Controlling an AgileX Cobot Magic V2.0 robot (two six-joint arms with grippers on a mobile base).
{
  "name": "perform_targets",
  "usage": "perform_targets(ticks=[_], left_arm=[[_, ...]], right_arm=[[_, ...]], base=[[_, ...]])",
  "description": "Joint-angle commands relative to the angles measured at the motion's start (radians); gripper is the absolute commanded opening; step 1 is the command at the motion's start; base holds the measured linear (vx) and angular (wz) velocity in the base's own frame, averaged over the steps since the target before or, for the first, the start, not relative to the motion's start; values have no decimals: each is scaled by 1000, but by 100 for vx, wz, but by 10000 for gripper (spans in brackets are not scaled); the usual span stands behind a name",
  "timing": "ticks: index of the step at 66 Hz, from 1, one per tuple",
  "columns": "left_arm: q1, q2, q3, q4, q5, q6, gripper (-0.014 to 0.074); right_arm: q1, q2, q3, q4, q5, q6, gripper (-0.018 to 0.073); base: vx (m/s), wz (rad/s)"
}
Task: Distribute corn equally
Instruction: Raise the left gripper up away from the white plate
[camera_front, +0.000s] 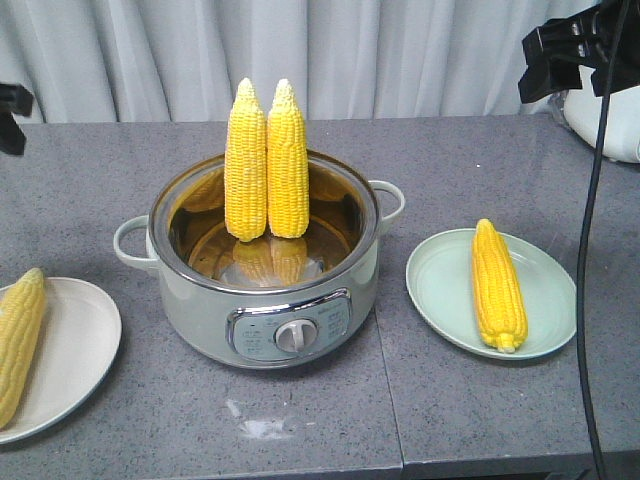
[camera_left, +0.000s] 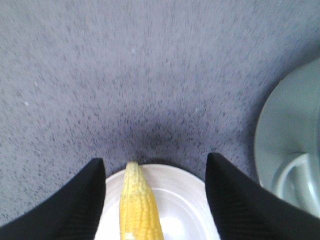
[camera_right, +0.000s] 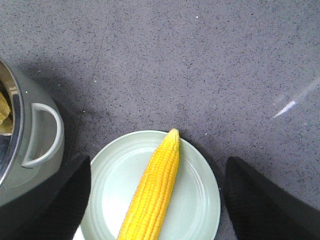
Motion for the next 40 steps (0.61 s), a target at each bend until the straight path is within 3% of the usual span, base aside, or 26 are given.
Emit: perform_targets(ticks=[1,40], left_arm=[[2,-63,-44,-16,-50,9,430],[2,-78,-43,-16,-51,20,430]], right_arm=[[-3,-44,-30,-3,15,-1,540],[-3,-44,-30,-3,15,-1,540]], base=[[0,0],[0,0]])
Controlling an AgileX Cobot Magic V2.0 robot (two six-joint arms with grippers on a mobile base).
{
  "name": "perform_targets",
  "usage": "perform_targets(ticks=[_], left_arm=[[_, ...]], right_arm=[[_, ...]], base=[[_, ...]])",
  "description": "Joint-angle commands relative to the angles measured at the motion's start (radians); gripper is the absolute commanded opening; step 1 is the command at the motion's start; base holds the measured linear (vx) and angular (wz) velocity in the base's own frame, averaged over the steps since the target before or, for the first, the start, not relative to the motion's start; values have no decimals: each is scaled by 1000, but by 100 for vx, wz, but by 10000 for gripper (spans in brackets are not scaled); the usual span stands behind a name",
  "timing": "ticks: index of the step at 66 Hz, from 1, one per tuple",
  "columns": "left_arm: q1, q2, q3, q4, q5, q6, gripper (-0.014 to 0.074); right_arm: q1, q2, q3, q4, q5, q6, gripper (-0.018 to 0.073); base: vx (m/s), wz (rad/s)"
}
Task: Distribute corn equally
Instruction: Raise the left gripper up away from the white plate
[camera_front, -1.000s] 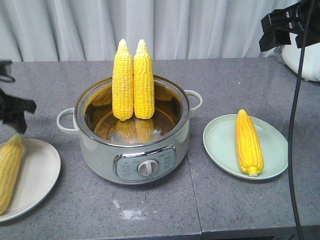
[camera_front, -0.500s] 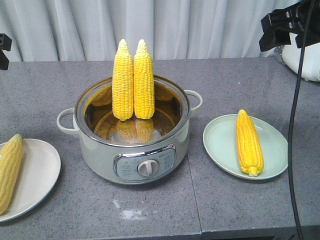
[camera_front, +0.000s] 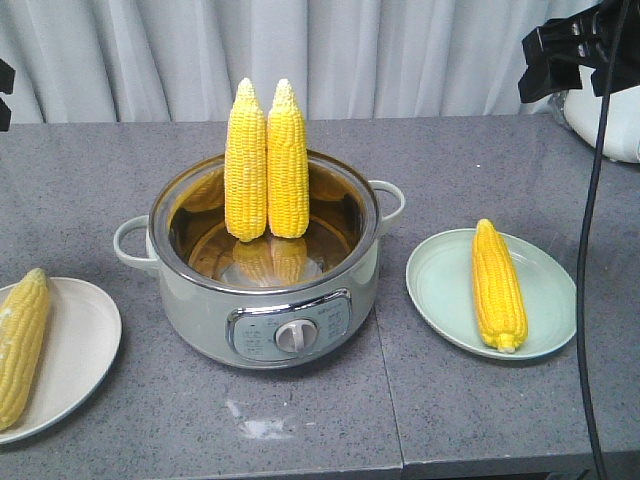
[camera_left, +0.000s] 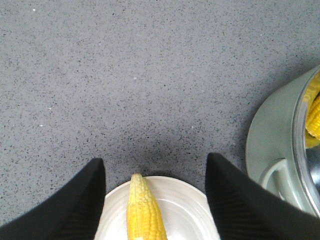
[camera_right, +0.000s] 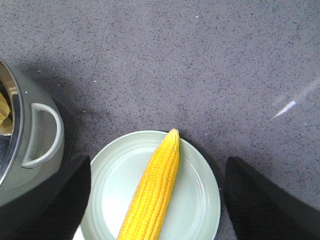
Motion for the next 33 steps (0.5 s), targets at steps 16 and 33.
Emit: perform_targets(ticks=[16,33], left_arm=[[2,-35,-27,-15,-42,-2,430],[2,-35,-27,-15,-42,-2,430]], right_arm=[[-3,-44,-30,-2,11,-1,540],[-3,-38,-30,50,-123,-1,540]], base=[[0,0],[0,0]])
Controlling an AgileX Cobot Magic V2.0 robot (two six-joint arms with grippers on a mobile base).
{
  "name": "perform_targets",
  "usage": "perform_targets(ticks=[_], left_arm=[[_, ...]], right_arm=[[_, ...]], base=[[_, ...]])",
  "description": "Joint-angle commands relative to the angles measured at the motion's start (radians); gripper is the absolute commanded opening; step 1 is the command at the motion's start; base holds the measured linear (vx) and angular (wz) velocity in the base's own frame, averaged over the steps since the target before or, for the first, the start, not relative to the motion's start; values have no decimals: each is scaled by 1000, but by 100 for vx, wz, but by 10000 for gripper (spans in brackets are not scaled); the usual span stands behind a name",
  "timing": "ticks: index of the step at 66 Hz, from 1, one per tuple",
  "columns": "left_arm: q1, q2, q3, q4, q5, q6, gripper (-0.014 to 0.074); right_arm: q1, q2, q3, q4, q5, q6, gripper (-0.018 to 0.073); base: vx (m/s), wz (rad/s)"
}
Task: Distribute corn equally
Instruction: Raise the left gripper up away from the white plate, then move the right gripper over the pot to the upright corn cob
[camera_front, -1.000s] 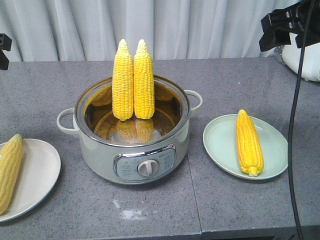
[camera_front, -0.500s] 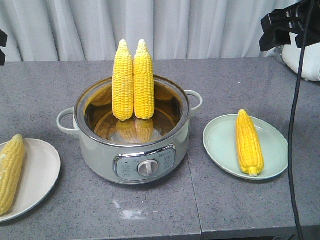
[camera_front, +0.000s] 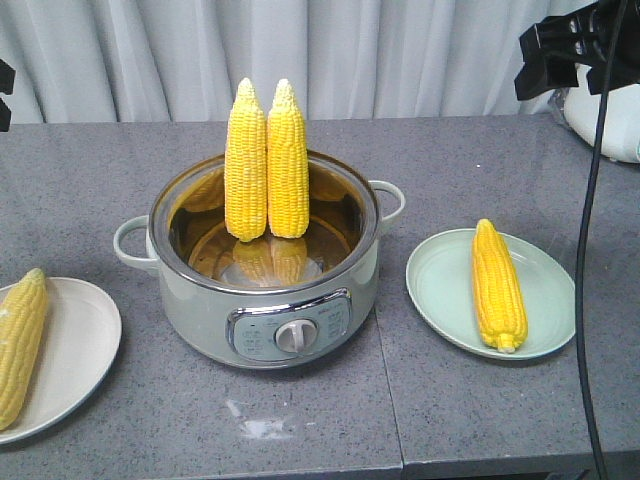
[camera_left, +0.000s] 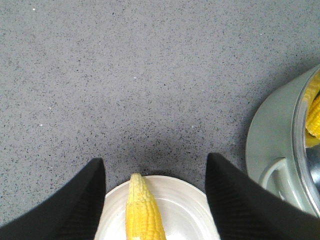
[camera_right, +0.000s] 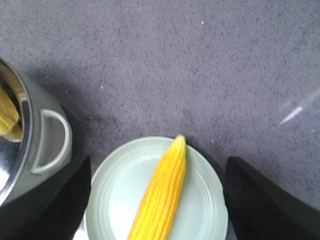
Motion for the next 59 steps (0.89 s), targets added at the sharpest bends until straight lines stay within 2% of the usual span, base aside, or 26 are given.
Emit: perform_targets(ticks=[1,8,14,25,32,40,52,59], left_arm=[[2,-35,-27,-15,-45,-2,430],[2,-35,-27,-15,-45,-2,430],[2,-35,-27,-15,-45,-2,430],[2,-35,-27,-15,-45,-2,430],[2,-35,-27,-15,-45,-2,430],[2,-35,-27,-15,-45,-2,430],[2,-35,-27,-15,-45,-2,430],[2,-35,-27,-15,-45,-2,430]], right_arm=[[-3,-38,-30,28,-103,-1,540],[-3,-34,-30,44,-167,17,540],[0,-24,-30,158,-215,13,540],[55,34,-30,445,-267,-263,540],[102,84,-30,556,-285,-404,540],[149,139,-30,598,-285,-507,540],[177,201,-30,603,-302,-529,540],[179,237,-30,647,-316,-537,540]], base=[[0,0],[0,0],[0,0],[0,0],[0,0],[0,0],[0,0],[0,0]])
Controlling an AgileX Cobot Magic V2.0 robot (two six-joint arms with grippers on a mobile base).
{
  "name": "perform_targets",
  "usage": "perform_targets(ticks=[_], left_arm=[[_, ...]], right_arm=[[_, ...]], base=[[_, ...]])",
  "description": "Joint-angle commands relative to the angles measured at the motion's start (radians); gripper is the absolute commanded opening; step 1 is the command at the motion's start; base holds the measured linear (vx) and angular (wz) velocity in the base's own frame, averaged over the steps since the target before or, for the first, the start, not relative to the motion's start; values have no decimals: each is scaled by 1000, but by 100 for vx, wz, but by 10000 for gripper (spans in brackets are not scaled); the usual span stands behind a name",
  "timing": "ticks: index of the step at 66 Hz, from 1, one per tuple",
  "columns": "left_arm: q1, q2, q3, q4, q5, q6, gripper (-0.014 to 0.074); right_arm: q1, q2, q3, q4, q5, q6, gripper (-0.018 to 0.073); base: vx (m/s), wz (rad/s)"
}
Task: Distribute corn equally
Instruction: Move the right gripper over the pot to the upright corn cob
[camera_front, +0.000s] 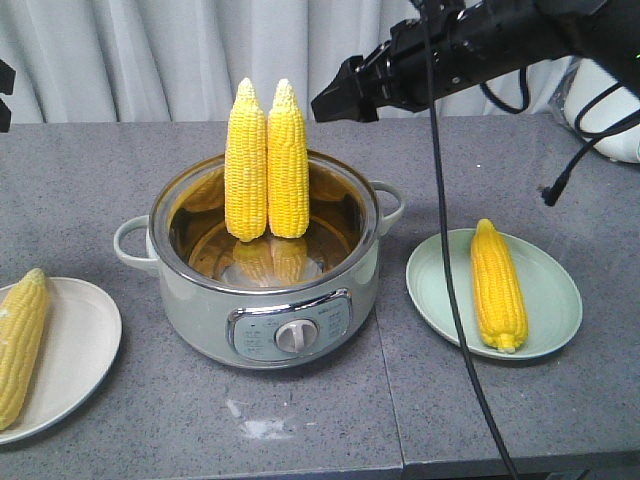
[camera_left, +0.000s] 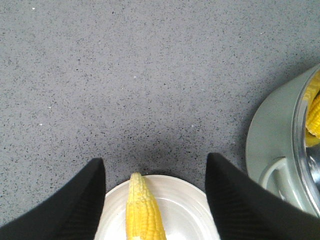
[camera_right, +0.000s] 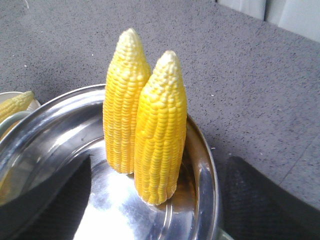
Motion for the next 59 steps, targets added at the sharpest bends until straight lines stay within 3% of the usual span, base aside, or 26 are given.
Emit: perform_targets(ticks=[1,14,23,59], left_arm=[[2,-35,-27,-15,-46,-2,430],[2,-35,-27,-15,-46,-2,430],[2,-35,-27,-15,-46,-2,430],[2,-35,-27,-14,-46,-2,430]], right_arm=[[3,-19,-30,90,-62,-26,540],[3,35,-30,237,-82,-149,540],[18,56,-30,227,-115,-206,540],[21,91,-30,285,-149,-267,540]], base=[[0,0],[0,0],[0,0],[0,0]])
